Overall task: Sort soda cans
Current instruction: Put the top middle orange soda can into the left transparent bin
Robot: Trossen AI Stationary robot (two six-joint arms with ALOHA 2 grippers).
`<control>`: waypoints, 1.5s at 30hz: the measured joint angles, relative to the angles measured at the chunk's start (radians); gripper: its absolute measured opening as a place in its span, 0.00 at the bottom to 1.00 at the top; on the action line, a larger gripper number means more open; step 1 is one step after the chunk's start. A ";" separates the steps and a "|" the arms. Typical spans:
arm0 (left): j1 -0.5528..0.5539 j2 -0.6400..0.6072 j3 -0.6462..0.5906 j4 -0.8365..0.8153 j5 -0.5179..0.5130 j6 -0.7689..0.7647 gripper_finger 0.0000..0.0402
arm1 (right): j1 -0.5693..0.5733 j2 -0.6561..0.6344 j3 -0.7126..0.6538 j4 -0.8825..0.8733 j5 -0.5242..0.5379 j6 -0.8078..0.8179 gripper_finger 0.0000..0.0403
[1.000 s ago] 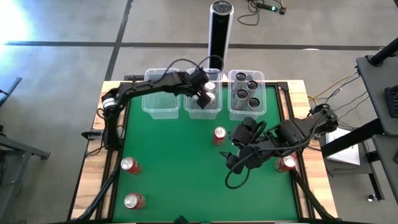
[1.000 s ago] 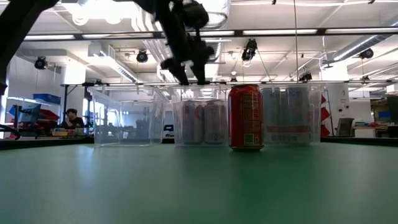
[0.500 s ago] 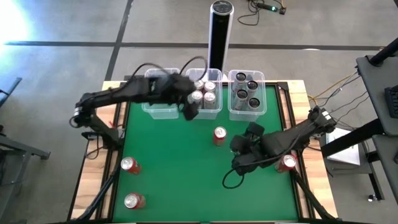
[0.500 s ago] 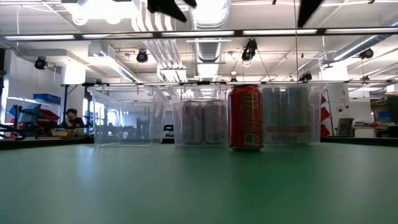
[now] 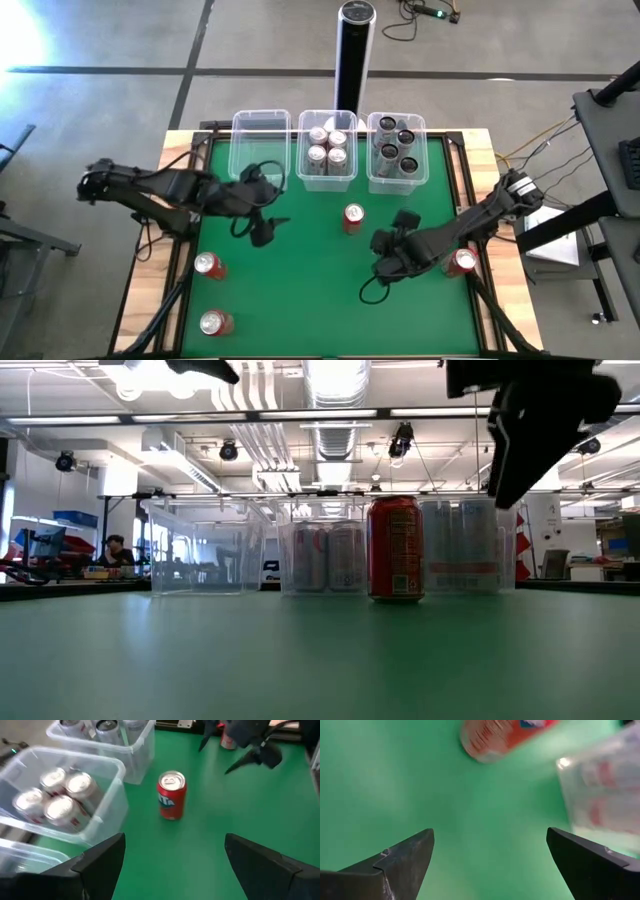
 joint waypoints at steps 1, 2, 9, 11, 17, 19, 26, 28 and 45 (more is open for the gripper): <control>-0.010 -0.014 -0.029 0.023 -0.001 -0.022 0.81 | 0.000 -0.006 -0.031 0.058 0.012 -0.004 0.95; -0.020 -0.027 -0.054 0.048 -0.002 -0.043 0.81 | -0.001 -0.011 -0.060 0.103 0.027 -0.008 0.95; -0.060 -0.060 -0.219 0.299 -0.001 -0.144 0.81 | -0.018 -0.007 -0.202 0.167 0.151 0.024 0.95; -0.061 -0.049 -0.255 0.414 -0.001 -0.151 0.81 | -0.029 -0.007 -0.236 0.229 0.199 0.012 0.94; -0.061 0.017 -0.305 0.556 -0.002 -0.106 0.81 | -0.084 -0.007 -0.322 0.473 0.307 -0.155 0.93; -0.061 0.047 -0.307 0.524 -0.004 -0.102 0.81 | -0.102 -0.007 -0.336 0.514 0.324 -0.194 0.93; -0.062 0.152 -0.359 0.496 -0.056 -0.186 0.81 | -0.142 -0.007 -0.342 0.590 0.324 -0.214 0.93; -0.063 0.178 -0.376 0.504 -0.058 -0.200 0.81 | -0.144 -0.006 -0.342 0.609 0.325 -0.214 0.93; -0.059 0.370 -0.396 0.515 -0.065 -0.186 0.81 | -0.150 0.044 -0.340 0.860 0.210 -0.334 0.93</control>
